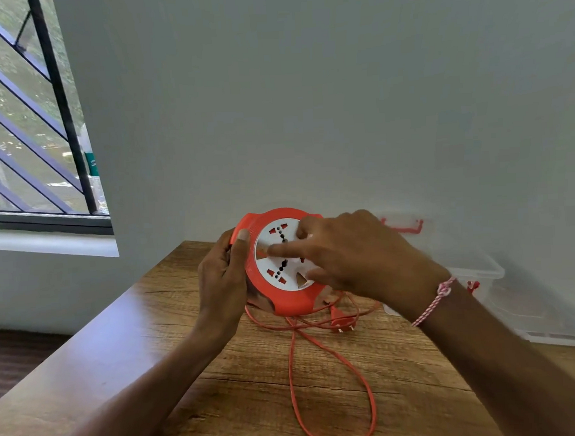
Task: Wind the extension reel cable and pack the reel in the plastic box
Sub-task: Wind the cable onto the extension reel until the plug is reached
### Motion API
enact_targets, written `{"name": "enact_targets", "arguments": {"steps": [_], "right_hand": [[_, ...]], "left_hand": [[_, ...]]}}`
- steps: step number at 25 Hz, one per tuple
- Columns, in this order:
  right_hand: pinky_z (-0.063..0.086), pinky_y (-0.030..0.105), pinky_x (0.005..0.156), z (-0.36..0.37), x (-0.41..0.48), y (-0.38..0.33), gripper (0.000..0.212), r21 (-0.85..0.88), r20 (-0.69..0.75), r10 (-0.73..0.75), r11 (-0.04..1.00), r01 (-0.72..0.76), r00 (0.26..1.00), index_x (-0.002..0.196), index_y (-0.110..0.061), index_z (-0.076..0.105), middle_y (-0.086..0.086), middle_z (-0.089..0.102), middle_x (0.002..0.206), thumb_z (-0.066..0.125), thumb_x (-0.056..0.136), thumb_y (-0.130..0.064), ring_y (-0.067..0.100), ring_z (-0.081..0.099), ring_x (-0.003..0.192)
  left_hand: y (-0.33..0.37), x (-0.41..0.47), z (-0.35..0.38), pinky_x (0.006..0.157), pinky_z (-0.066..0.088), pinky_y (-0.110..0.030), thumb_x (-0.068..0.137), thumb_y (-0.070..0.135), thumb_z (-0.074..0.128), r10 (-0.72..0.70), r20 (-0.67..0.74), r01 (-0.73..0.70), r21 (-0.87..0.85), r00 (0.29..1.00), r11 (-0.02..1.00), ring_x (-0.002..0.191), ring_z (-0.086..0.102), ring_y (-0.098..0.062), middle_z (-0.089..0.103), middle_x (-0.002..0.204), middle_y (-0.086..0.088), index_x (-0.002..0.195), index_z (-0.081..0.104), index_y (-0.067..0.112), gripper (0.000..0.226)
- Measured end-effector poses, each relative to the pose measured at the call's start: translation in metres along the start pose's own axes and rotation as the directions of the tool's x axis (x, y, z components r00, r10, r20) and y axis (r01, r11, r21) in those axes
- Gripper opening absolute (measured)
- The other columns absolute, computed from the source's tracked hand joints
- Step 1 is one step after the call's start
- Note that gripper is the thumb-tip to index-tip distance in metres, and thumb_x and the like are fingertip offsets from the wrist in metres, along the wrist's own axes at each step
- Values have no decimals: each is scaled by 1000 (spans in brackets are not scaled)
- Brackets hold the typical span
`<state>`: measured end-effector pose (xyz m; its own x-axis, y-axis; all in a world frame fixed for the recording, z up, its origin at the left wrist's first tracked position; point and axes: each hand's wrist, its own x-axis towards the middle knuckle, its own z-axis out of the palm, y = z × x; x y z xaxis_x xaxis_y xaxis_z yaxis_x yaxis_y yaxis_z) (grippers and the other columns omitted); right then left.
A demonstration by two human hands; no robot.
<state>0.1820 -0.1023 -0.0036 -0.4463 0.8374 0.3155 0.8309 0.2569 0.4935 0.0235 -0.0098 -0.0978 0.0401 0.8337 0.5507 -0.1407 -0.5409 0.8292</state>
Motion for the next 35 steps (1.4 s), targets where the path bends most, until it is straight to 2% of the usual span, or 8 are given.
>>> {"name": "enact_targets", "arguments": {"steps": [6,10,15,18,22,25,31,35], "right_hand": [[33,23,57,21,-1,-1,60,6,-252,7,1000,-6,968,130,-44,63,-2,77,98,81,74,-57,18,73,76],[43,26,64,31,2,-8,67,236,-264,234,956,-173,936,130,-39,62,-1,76,93,66,74,-75,19,67,76],[57,25,65,38,6,-33,67,634,-129,642,640,-435,756,115,-24,58,-5,71,104,69,72,-74,16,68,86],[61,26,66,42,10,-34,59,721,-30,689,517,-462,724,109,-24,60,-5,72,109,72,74,-70,14,70,89],[59,33,69,16,2,4,39,498,-168,450,807,-318,877,110,-33,62,-12,71,84,69,84,-61,8,66,73],[54,31,71,-3,-5,19,51,176,-54,119,979,-108,991,137,-46,47,-13,63,118,64,90,-55,13,66,88],[37,28,58,2,1,-1,61,-60,-50,-31,998,28,998,153,-51,21,4,53,134,52,100,-50,20,64,93],[32,25,55,15,1,-1,68,-133,-156,-65,990,44,986,147,-47,40,5,66,113,70,87,-54,20,68,80]], "left_hand": [[3,-2,1,58,58,-18,93,49,47,4,35,-4,0,999,1000,78,78,-12,79,90,11,116,66,34,33],[3,-2,1,58,57,-19,93,49,48,5,29,-4,-20,1000,1000,74,76,-11,78,86,7,112,69,30,34],[4,-5,2,61,60,-21,94,47,47,23,25,-23,-17,999,1000,82,78,-13,79,94,11,118,67,25,38],[3,-4,1,62,60,-20,94,47,47,31,18,-31,-4,999,1000,84,78,-12,79,94,17,115,66,31,33],[6,1,0,58,59,-19,93,48,47,22,12,-22,-4,1000,1000,80,78,-12,79,90,16,114,65,33,31],[7,3,-1,59,58,-18,94,47,47,16,11,-15,-15,1000,1000,78,77,-10,79,89,16,112,67,33,31],[8,3,-3,62,60,-19,94,45,46,-6,29,7,-31,1000,1000,83,78,-9,79,95,14,113,66,36,29],[6,2,-3,63,61,-22,95,45,46,14,52,-13,-25,999,1000,85,78,-17,80,97,9,118,67,30,35]]}}
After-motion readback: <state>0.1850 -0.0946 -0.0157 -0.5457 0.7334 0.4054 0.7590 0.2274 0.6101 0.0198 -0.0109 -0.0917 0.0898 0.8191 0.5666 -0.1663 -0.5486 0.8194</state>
